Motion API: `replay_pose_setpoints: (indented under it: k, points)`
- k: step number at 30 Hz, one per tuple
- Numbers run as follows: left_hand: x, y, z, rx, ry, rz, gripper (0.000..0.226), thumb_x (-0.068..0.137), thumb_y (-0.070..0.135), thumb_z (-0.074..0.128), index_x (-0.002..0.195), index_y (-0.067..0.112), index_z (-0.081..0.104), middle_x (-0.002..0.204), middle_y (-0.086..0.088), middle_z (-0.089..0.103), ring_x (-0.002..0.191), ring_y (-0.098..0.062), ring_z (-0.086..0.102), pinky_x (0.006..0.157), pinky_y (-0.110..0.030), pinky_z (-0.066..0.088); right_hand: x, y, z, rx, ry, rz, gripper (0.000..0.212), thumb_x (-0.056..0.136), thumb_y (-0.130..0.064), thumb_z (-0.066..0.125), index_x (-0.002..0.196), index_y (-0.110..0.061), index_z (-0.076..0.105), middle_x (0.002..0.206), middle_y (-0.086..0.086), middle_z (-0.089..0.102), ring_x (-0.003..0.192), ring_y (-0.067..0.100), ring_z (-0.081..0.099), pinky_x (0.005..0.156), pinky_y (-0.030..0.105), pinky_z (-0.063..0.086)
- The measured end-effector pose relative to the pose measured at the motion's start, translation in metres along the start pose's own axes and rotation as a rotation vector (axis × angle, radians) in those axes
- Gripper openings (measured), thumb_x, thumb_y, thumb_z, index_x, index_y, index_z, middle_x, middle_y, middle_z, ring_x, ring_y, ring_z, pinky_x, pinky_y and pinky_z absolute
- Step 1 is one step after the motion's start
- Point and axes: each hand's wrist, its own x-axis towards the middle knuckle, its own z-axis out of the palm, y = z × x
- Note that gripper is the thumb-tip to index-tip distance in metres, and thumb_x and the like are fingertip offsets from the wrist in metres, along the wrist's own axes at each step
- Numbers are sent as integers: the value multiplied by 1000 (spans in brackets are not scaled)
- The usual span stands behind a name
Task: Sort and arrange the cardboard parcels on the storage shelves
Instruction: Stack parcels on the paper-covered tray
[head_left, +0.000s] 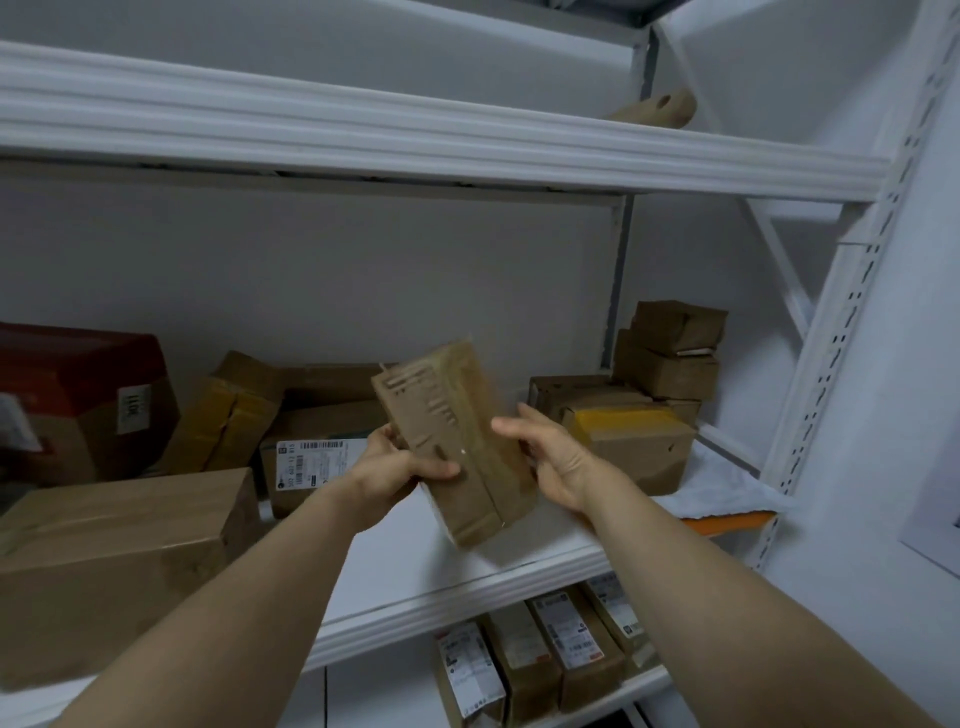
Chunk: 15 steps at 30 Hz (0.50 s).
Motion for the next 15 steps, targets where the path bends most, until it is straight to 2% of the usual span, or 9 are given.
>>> replay_pose_setpoints:
  k: [2, 3, 6, 7, 9, 11, 12, 13, 15]
  points:
    - [-1, 1, -5, -102, -39, -27, 116, 39, 4, 93, 139, 3, 34, 121, -13, 63, 107, -27, 64, 84, -37, 56, 0, 5, -8, -77, 13, 18, 126, 47, -21, 85, 154, -18, 18, 154, 9, 33, 141, 27, 29, 108, 37, 36]
    - [-3, 1, -4, -137, -53, -18, 107, 44, 1, 90, 137, 2, 38, 121, -13, 64, 105, -27, 65, 79, -35, 58, 0, 6, -11, -105, 7, 35, 128, 45, -17, 86, 154, -19, 18, 154, 9, 34, 139, 27, 33, 113, 40, 33]
    - [-9, 2, 1, -184, -109, 11, 71, 62, -7, 74, 128, 1, 51, 117, -14, 65, 105, -26, 64, 77, -32, 56, -4, 7, -13, -289, -27, 134, 139, 28, -20, 96, 151, -23, 30, 140, 6, 52, 122, 26, 54, 108, 48, 40]
    - [-10, 3, 2, -194, -126, 20, 65, 63, -8, 71, 126, 2, 53, 116, -14, 65, 106, -26, 63, 80, -33, 55, -5, 7, -14, -350, -31, 162, 135, 28, -21, 96, 148, -21, 34, 136, 6, 56, 116, 25, 58, 102, 47, 46]
    - [-9, 4, 5, -214, -102, 17, 57, 67, -9, 68, 122, 2, 56, 116, -15, 65, 109, -29, 61, 86, -37, 52, -8, 8, -16, -376, -9, 155, 113, 41, -14, 94, 142, -14, 42, 128, 8, 61, 107, 23, 64, 89, 41, 56]
    - [-6, 5, 7, -221, -41, 3, 46, 74, -8, 68, 117, 3, 57, 112, -14, 67, 114, -32, 59, 90, -40, 51, -11, 7, -15, -426, 60, 77, 87, 53, -14, 92, 130, -13, 50, 123, 7, 62, 106, 22, 63, 92, 41, 55]
    - [-5, 6, 9, -210, -28, -13, 48, 73, -2, 73, 118, 5, 56, 112, -12, 66, 116, -32, 57, 94, -42, 48, -11, 6, -13, -519, 132, 30, 85, 54, -19, 92, 127, -16, 49, 126, 5, 56, 112, 22, 58, 98, 40, 51]
    - [-4, 7, 12, -175, -22, -32, 62, 68, 9, 81, 123, 6, 53, 116, -11, 64, 120, -32, 54, 101, -46, 44, -11, 6, -11, -631, 217, -7, 92, 54, -26, 92, 131, -18, 44, 129, 4, 48, 120, 22, 50, 104, 38, 45]
    - [-4, 8, 25, -88, -26, -63, 101, 51, 33, 90, 135, 10, 40, 132, -7, 54, 129, -29, 44, 108, -55, 31, -12, 8, -2, -788, 343, -78, 104, 55, -32, 90, 140, -18, 32, 133, 4, 33, 130, 23, 33, 109, 32, 35]
